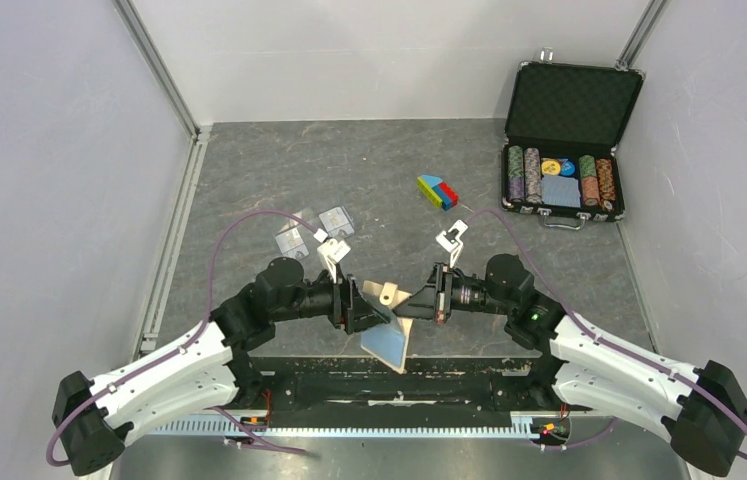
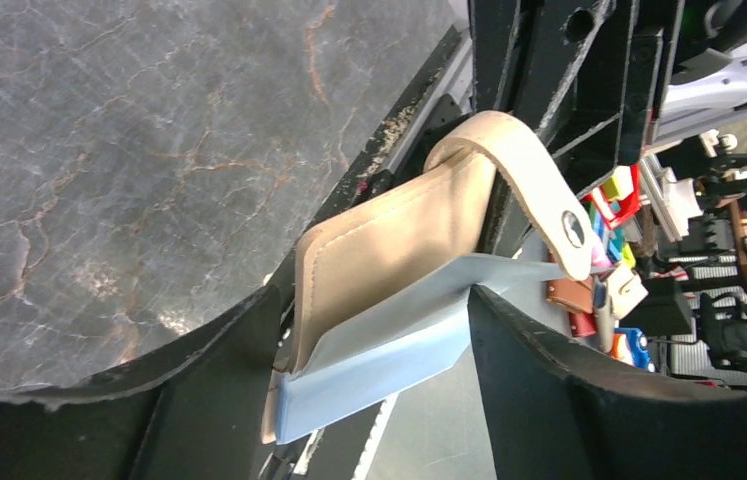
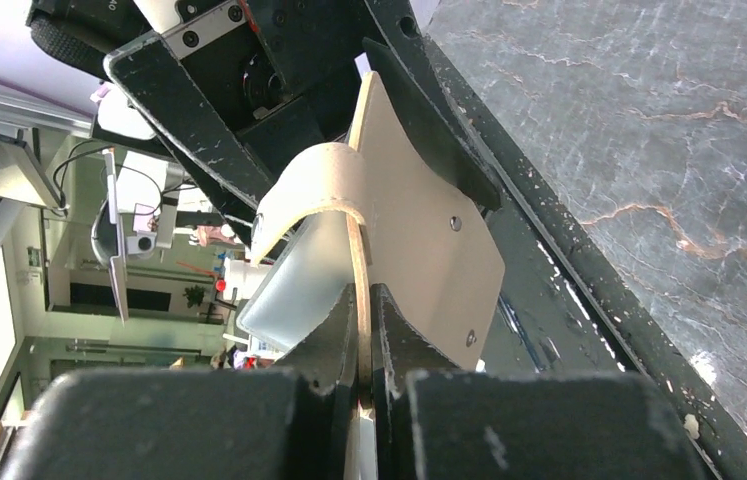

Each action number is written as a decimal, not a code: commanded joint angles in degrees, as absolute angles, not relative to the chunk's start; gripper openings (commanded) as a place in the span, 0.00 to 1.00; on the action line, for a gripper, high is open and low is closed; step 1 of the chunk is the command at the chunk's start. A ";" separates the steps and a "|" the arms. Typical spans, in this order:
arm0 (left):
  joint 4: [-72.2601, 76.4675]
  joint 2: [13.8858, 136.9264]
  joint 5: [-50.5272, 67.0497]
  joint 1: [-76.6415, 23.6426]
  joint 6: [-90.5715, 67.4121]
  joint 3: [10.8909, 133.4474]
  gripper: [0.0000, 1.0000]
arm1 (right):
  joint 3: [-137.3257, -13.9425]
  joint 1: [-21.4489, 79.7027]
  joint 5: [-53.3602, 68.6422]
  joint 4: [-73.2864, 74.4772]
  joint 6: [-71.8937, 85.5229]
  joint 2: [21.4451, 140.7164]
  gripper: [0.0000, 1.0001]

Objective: Put the credit cards into the card holder
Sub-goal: Open the card holder at the center of the board.

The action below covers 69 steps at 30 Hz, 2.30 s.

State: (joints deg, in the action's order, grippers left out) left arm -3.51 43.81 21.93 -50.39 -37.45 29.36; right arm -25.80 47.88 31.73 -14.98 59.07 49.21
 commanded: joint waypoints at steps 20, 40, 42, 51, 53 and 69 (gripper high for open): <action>-7.76 40.53 24.11 -50.54 -37.44 35.37 0.02 | -33.55 47.77 26.14 3.86 41.93 47.46 0.49; -9.06 49.47 36.56 -50.54 -38.04 40.82 0.07 | -39.81 48.39 34.59 7.83 29.63 52.71 0.97; -8.47 49.64 36.50 -50.52 -38.39 41.00 0.11 | -39.61 49.01 35.50 6.55 29.53 53.53 0.79; -4.22 45.59 33.75 -50.54 -42.41 35.78 0.78 | -36.47 47.65 32.97 1.58 34.43 49.88 0.00; -3.48 44.26 33.76 -50.54 -43.41 32.97 0.79 | -35.36 45.94 32.70 0.47 36.55 47.80 0.00; -19.35 45.71 28.38 -50.52 -43.36 37.84 0.02 | -33.28 42.63 30.07 2.86 37.62 45.94 0.62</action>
